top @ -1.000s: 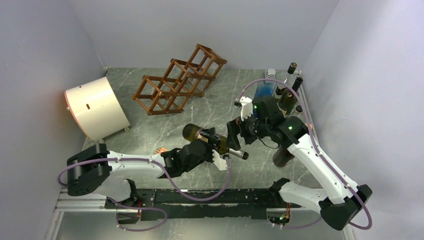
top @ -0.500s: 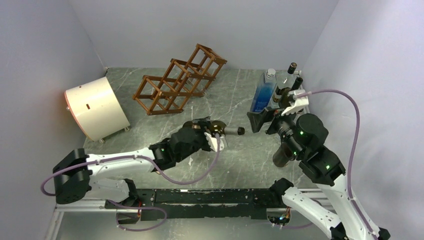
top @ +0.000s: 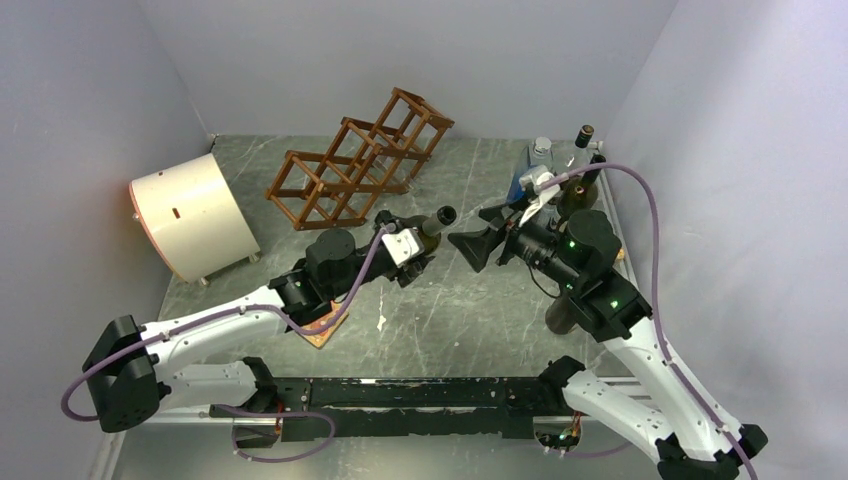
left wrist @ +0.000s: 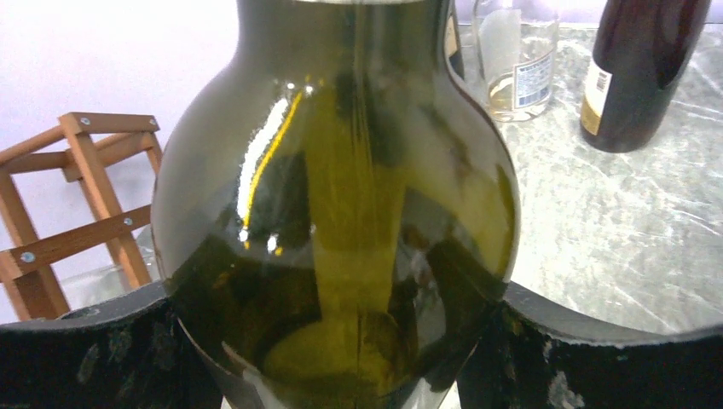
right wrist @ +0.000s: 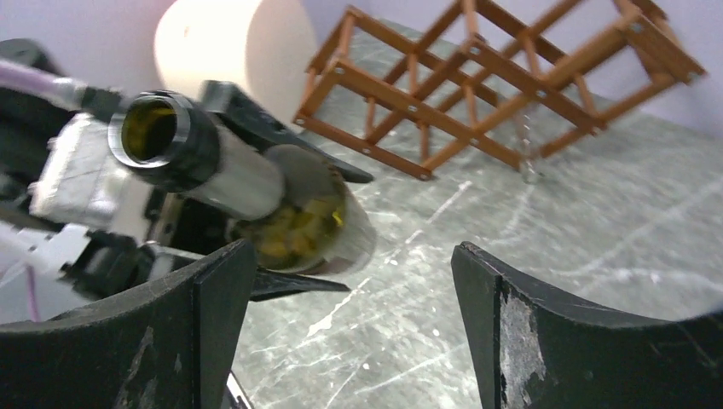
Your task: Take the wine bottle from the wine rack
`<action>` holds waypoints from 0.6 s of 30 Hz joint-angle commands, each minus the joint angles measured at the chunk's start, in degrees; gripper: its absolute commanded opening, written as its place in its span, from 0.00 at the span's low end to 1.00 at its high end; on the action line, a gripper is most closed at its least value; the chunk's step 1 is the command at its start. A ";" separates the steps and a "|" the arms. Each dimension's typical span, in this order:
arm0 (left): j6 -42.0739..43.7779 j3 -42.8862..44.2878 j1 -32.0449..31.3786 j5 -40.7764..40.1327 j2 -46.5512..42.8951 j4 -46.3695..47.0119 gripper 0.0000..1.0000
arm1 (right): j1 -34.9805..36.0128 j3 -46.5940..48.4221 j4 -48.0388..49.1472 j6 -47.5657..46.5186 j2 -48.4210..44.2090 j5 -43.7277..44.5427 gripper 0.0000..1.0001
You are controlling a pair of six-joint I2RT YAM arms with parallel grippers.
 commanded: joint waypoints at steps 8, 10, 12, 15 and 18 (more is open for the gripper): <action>-3.54 5.33 0.84 6.60 1.88 2.95 0.07 | 0.10 1.44 14.24 -4.19 5.78 -21.69 0.70; -3.43 5.38 0.84 6.61 2.10 2.79 0.07 | 0.06 1.42 14.32 -4.53 7.00 -21.50 0.62; -3.29 5.44 0.84 6.69 2.30 2.74 0.07 | 0.07 1.43 14.27 -4.76 8.07 -21.50 0.56; -3.21 5.43 0.84 6.81 2.69 2.73 0.07 | 0.10 1.25 15.48 -4.36 9.18 -21.62 0.52; -2.91 5.69 0.88 7.32 3.20 2.16 0.07 | 0.10 1.25 15.62 -4.43 9.82 -19.51 0.34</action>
